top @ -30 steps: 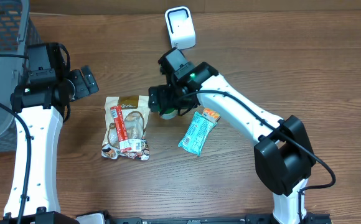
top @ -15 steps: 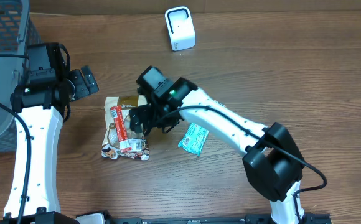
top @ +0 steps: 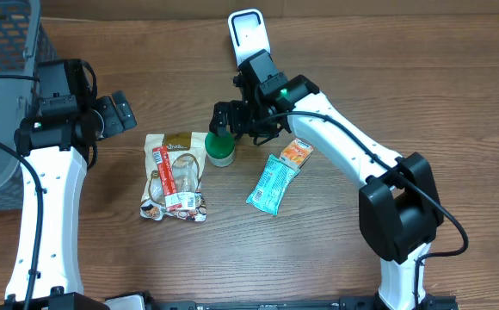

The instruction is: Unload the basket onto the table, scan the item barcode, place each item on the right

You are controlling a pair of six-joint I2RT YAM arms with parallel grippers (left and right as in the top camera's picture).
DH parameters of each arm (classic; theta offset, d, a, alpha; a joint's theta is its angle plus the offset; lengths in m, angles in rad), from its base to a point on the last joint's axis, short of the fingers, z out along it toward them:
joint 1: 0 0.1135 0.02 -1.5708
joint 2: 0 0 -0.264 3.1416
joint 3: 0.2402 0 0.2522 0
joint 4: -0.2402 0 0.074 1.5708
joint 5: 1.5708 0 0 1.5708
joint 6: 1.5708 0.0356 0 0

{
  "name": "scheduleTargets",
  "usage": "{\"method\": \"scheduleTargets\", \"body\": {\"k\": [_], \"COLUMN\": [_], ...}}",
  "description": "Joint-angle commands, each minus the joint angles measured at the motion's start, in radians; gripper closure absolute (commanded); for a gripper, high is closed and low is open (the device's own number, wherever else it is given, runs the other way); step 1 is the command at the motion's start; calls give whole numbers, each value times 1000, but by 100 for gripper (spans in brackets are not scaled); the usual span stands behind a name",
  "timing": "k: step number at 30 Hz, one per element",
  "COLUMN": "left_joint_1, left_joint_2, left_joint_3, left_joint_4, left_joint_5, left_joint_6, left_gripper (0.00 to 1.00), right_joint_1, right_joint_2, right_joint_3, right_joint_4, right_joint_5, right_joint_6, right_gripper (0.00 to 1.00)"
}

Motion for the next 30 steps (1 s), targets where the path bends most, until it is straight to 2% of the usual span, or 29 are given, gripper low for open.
{"method": "scheduleTargets", "body": {"k": [1, 8, 14, 18, 22, 26, 30], "left_joint_1": [3, 3, 3, 3, 3, 3, 3], "left_joint_2": [-5, -5, -5, -5, -5, -5, -5], "left_joint_3": [17, 17, 17, 17, 17, 17, 17], "left_joint_4": [2, 2, 2, 2, 2, 2, 2], "left_joint_5": [-5, -5, -5, -5, -5, -5, -5], "left_joint_6": [19, 19, 19, 19, 19, 19, 19], "left_gripper": [0, 0, 0, 0, 0, 0, 0], "right_joint_1": [27, 169, 282, 251, 136, 61, 48], "right_joint_2": [-22, 18, 16, 14, 14, 14, 15], "right_joint_3": [-5, -5, -4, -3, -3, -3, -3], "right_joint_4": [6, -79, -78, -111, -171, -92, 10], "right_joint_5": [-2, -6, 44, 95, 70, 54, 55], "right_joint_6": [-5, 0, -3, -3, -4, -7, -7], "right_gripper": [1, 4, 4, 4, 1, 0, 0]}}
